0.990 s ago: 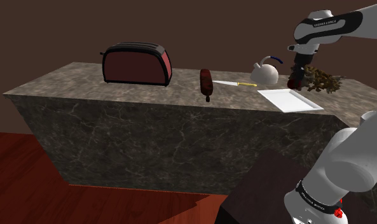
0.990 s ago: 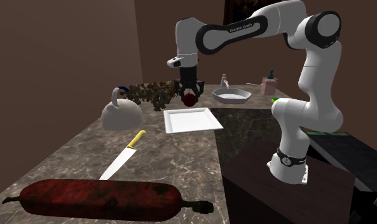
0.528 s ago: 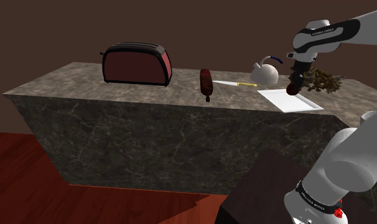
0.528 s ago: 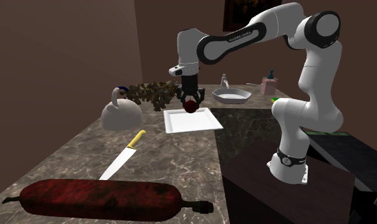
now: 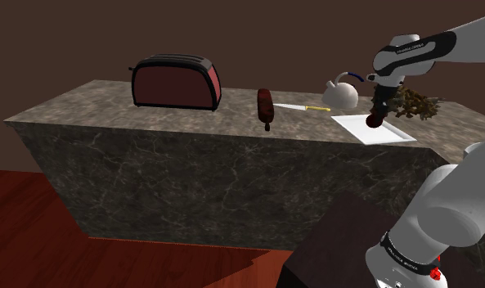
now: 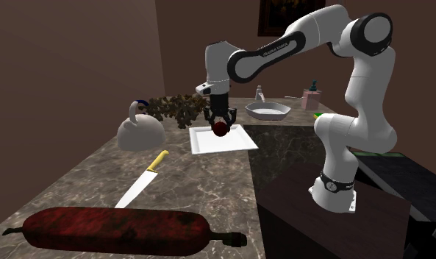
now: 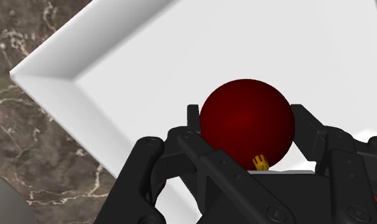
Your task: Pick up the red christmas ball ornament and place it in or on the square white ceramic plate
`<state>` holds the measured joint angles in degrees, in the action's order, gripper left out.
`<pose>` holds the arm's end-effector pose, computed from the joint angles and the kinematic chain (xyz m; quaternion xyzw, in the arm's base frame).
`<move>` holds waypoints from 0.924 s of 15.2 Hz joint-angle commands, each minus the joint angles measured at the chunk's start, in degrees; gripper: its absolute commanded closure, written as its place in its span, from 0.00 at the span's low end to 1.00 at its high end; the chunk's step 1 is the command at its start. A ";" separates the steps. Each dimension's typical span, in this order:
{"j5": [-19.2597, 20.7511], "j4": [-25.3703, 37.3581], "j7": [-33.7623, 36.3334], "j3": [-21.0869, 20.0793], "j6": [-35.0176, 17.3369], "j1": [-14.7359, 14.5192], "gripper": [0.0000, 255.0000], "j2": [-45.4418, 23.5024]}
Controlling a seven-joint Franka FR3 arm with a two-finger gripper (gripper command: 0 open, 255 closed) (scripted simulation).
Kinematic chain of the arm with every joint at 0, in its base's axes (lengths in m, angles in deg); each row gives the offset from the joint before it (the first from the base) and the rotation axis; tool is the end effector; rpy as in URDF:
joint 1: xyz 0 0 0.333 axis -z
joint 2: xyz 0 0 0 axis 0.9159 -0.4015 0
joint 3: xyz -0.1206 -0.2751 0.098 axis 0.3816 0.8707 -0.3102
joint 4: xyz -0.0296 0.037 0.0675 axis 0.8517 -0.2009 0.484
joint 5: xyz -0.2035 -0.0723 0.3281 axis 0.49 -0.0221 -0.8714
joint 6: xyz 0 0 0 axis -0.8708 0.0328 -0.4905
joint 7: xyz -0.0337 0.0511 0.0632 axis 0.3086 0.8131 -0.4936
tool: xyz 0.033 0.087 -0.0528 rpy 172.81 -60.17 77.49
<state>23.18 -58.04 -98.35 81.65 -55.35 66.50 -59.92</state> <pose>0.2928 -0.4142 0.4587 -0.9793 -0.1991 0.0364 0.0081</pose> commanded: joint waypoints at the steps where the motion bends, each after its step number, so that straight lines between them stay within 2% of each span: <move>1: -0.02 -0.03 0.00 0.01 -0.07 -0.01 1.00 -0.03; 4: -0.02 -0.03 0.00 0.01 -0.07 -0.01 1.00 -0.03; 5: -0.02 -0.03 0.00 0.01 -0.07 -0.01 0.00 -0.03; 10: -0.02 -0.03 0.00 0.01 -0.07 -0.01 0.00 -0.03; 14: 0.19 6.24 0.41 -1.57 7.35 -0.24 0.00 1.36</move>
<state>23.03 -52.71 -98.16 80.50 -49.52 66.17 -59.21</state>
